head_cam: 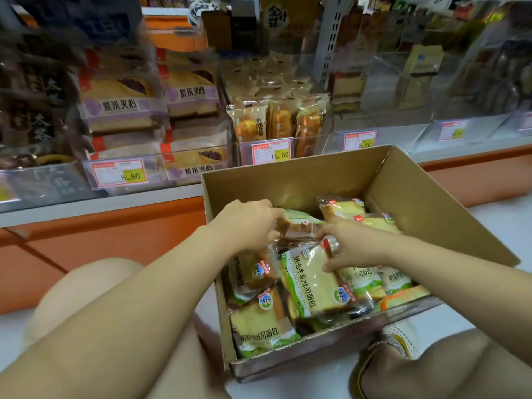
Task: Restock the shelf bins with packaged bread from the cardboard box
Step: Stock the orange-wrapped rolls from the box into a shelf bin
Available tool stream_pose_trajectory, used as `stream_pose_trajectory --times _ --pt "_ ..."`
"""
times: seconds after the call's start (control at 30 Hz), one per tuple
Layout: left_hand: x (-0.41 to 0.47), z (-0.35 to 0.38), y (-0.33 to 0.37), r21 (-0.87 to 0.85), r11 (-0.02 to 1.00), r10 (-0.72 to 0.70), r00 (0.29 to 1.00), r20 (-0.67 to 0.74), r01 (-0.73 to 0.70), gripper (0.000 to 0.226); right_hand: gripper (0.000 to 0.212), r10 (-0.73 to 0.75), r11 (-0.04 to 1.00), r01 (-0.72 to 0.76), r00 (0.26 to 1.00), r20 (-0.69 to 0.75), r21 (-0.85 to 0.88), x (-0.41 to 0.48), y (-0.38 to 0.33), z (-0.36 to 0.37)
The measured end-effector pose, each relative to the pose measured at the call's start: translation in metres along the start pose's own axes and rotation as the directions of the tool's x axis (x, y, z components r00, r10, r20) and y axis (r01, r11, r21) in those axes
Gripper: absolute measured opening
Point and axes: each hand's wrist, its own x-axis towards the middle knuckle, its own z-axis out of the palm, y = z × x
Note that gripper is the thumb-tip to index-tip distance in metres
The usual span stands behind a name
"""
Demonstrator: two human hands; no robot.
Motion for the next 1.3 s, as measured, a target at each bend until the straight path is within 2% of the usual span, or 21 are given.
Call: stream_pose_trajectory --times 0.17,0.27,0.43,0.6,0.67,0.73,0.77,0.8,0.83,0.87,0.9,0.97,1.1,1.3 --pt "0.007 0.004 0.006 -0.053 0.998 0.042 0.996 0.079 -0.038 0.044 0.06 0.007 0.994 -0.009 1.0 0.014 0.107 -0.001 0.001 -0.006" --pt "0.013 -0.001 0.008 -0.151 0.986 0.078 0.993 0.084 -0.065 0.044 0.043 -0.022 0.986 0.031 0.998 -0.058 0.167 -0.009 0.001 -0.022" --pt "0.023 -0.019 0.014 -0.444 0.885 0.173 0.984 0.031 -0.142 0.058 0.04 -0.028 0.964 0.094 0.967 -0.254 0.249 -0.025 0.006 -0.056" --pt "0.036 -0.03 0.016 -0.564 0.815 0.127 0.99 -0.058 -0.137 0.062 0.043 -0.072 0.902 0.247 0.895 -0.441 0.354 -0.03 0.008 -0.071" --pt "0.039 -0.029 0.013 -0.58 0.807 0.095 0.994 -0.055 -0.109 0.057 0.05 -0.02 0.877 0.243 0.881 -0.474 0.414 -0.03 0.014 -0.066" --pt "0.04 -0.023 0.013 -0.55 0.832 0.071 0.997 -0.015 -0.068 0.057 0.042 0.039 0.907 0.169 0.878 -0.478 0.385 -0.032 0.027 -0.06" --pt "0.04 -0.02 0.013 -0.527 0.848 0.056 0.998 0.01 -0.043 0.058 0.033 0.04 0.953 0.092 0.907 -0.419 0.289 -0.035 0.034 -0.058" --pt "0.04 -0.017 0.014 -0.5 0.866 0.037 0.999 0.034 -0.015 0.059 0.024 0.027 0.988 0.018 0.958 -0.285 0.153 -0.039 0.04 -0.056" --pt "0.04 -0.014 0.015 -0.462 0.887 0.014 0.998 0.055 0.013 0.06 0.017 0.019 1.0 -0.017 0.996 -0.085 0.019 -0.042 0.045 -0.051" --pt "0.04 -0.012 0.016 -0.41 0.911 -0.008 0.998 0.065 0.034 0.061 0.01 0.017 0.998 -0.009 0.992 0.122 -0.065 -0.045 0.047 -0.044" --pt "0.04 -0.011 0.017 -0.353 0.934 -0.027 0.998 0.06 0.046 0.061 0.014 0.017 0.995 0.014 0.957 0.29 -0.102 -0.046 0.047 -0.034" --pt "0.04 -0.01 0.017 -0.282 0.958 -0.052 0.998 0.027 0.057 0.063 0.025 0.025 0.988 0.051 0.882 0.47 -0.148 -0.044 0.048 -0.016" --pt "0.041 -0.012 0.018 -0.285 0.956 -0.072 0.997 0.002 0.069 0.066 0.025 0.007 0.976 0.108 0.85 0.527 -0.187 -0.033 0.05 0.002" --pt "0.044 -0.013 0.019 -0.294 0.955 -0.052 0.998 -0.026 0.042 0.059 0.013 -0.055 0.974 0.152 0.875 0.48 -0.166 -0.033 0.053 0.0"
